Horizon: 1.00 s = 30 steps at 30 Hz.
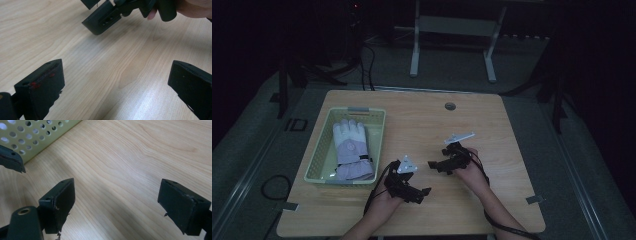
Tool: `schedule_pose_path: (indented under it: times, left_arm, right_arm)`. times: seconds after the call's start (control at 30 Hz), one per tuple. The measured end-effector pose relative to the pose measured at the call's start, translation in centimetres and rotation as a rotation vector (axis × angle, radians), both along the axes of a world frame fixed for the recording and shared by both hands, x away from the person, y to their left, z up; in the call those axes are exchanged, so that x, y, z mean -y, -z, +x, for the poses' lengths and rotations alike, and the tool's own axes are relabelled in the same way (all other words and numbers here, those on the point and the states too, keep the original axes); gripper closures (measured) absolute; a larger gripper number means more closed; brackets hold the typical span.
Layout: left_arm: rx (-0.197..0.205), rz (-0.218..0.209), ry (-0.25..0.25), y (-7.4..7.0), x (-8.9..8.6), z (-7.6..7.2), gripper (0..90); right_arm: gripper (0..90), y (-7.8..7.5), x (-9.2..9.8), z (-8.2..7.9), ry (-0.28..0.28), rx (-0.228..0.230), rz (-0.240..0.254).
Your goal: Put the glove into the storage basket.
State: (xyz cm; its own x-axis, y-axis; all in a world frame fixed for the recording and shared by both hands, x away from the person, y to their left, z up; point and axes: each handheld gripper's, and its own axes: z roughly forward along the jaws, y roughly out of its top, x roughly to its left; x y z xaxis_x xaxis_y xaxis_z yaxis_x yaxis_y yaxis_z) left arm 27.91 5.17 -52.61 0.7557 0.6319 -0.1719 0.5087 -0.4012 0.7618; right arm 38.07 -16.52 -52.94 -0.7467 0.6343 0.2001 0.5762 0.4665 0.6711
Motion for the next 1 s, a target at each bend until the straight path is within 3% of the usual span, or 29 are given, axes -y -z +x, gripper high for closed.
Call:
schedule_pose_path:
  times: [0.4,0.67,1.0]
  left_arm:
    - [-0.023,-0.027,0.054,1.5,1.6,-0.7,0.9]
    - [-0.009,0.004,0.103,2.3,2.4,-0.8,0.9]
    - [-0.035,-0.016,0.102,2.6,2.5,-0.5,0.9]
  right_arm:
    - [14.3,1.5,2.2,-1.0,-0.007,0.018,-0.007]
    - [14.3,2.2,3.6,-1.7,0.013,0.027,0.001]
    - [14.2,2.7,4.7,-2.0,0.034,0.026,0.002]
